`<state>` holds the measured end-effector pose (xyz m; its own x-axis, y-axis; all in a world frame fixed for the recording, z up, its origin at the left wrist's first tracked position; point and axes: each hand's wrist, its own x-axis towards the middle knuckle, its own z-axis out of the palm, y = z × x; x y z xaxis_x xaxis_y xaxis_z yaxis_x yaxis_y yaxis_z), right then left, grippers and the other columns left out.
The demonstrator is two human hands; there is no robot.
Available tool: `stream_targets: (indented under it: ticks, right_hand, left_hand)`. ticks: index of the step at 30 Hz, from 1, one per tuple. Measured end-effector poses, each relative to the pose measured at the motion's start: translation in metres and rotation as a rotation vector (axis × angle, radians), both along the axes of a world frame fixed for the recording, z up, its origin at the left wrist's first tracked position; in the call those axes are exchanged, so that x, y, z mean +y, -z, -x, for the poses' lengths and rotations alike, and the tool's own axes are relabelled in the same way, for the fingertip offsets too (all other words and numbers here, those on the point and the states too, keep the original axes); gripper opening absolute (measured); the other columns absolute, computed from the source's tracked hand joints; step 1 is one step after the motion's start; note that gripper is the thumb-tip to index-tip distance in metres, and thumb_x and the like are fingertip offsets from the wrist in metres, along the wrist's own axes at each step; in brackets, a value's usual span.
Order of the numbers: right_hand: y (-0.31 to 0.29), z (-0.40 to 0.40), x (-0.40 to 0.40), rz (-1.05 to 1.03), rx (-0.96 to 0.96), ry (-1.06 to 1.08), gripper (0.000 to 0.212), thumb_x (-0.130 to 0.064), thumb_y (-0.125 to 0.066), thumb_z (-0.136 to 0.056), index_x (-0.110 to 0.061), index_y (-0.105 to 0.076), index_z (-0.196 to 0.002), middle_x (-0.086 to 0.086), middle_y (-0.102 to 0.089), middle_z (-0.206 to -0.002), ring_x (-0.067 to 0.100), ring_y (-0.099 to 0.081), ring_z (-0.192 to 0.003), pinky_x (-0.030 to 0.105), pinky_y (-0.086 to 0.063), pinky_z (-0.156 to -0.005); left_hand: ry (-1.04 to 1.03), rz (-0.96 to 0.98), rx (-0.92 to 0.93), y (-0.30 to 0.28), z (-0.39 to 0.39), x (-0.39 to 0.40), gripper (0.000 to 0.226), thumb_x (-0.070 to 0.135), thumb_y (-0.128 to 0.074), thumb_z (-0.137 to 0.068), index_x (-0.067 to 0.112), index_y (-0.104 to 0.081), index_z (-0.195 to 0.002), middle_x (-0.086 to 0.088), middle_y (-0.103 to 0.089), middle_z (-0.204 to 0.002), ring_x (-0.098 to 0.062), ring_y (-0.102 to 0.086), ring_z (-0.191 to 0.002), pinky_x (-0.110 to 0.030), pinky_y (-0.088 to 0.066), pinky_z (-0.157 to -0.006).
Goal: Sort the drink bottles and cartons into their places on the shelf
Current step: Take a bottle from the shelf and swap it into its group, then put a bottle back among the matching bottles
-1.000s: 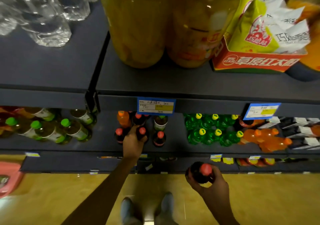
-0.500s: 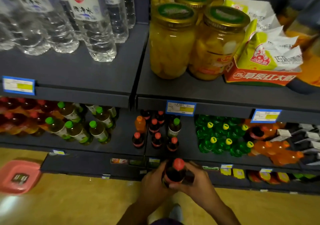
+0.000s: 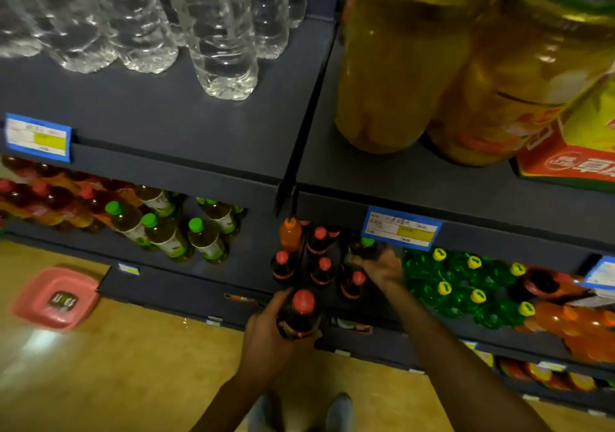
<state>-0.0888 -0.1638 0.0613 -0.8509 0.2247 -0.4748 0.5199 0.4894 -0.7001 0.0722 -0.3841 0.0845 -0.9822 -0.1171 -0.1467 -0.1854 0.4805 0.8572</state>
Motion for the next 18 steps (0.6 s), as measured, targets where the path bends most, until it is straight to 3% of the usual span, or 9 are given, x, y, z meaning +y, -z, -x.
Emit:
stream_targets:
  ticks: [3, 8, 11, 15, 18]
  right_hand:
    - [0.025, 0.019, -0.011, -0.024, -0.056, -0.017, 0.062, -0.031, -0.081, -0.076, -0.01, -0.058, -0.128, 0.015, -0.06, -0.13, 0.033, -0.057, -0.12, 0.037, -0.045, -0.098]
    - [0.036, 0.016, -0.007, -0.116, 0.059, 0.03, 0.053, -0.021, -0.082, -0.076, -0.001, -0.06, -0.121, 0.023, -0.062, -0.123, 0.039, -0.058, -0.114, 0.037, -0.045, -0.089]
    - [0.012, 0.0, 0.013, -0.266, 0.159, 0.013, 0.059, -0.034, -0.087, -0.067, -0.004, -0.064, -0.112, 0.023, -0.068, -0.111, 0.042, -0.063, -0.105, 0.041, -0.052, -0.082]
    - [-0.034, -0.038, 0.049, -0.335, 0.321, -0.025, 0.063, -0.027, -0.089, -0.058, -0.012, -0.062, -0.113, 0.019, -0.074, -0.097, 0.039, -0.068, -0.092, 0.038, -0.054, -0.074]
    - [-0.07, -0.076, 0.074, -0.364, 0.393, -0.005, 0.073, -0.027, -0.09, -0.055, -0.015, -0.061, -0.12, 0.015, -0.075, -0.095, 0.036, -0.07, -0.09, 0.033, -0.052, -0.072]
  left_hand:
    - [-0.028, -0.027, 0.018, -0.001, 0.003, 0.001, 0.069, 0.052, -0.087, -0.057, 0.04, -0.058, -0.118, 0.027, -0.07, -0.101, 0.006, -0.068, -0.092, -0.023, -0.058, -0.075]
    - [-0.075, -0.05, 0.055, -0.009, 0.002, 0.004, 0.076, 0.053, -0.088, -0.057, 0.029, -0.061, -0.124, 0.014, -0.073, -0.107, -0.001, -0.068, -0.1, -0.033, -0.058, -0.083]
    - [-0.069, -0.07, 0.08, -0.016, 0.006, 0.006, 0.07, 0.049, -0.088, -0.059, 0.029, -0.062, -0.121, 0.014, -0.071, -0.108, -0.003, -0.067, -0.102, -0.035, -0.057, -0.084]
    - [-0.062, 0.026, 0.179, -0.025, 0.029, 0.013, 0.061, 0.056, -0.085, -0.06, 0.031, -0.065, -0.112, 0.011, -0.051, -0.103, -0.011, -0.055, -0.103, -0.03, -0.052, -0.084]
    - [-0.027, 0.032, 0.222, -0.029, 0.058, 0.026, 0.053, 0.054, -0.086, -0.06, 0.043, -0.057, -0.104, 0.017, -0.051, -0.101, -0.012, -0.057, -0.101, -0.024, -0.05, -0.083]
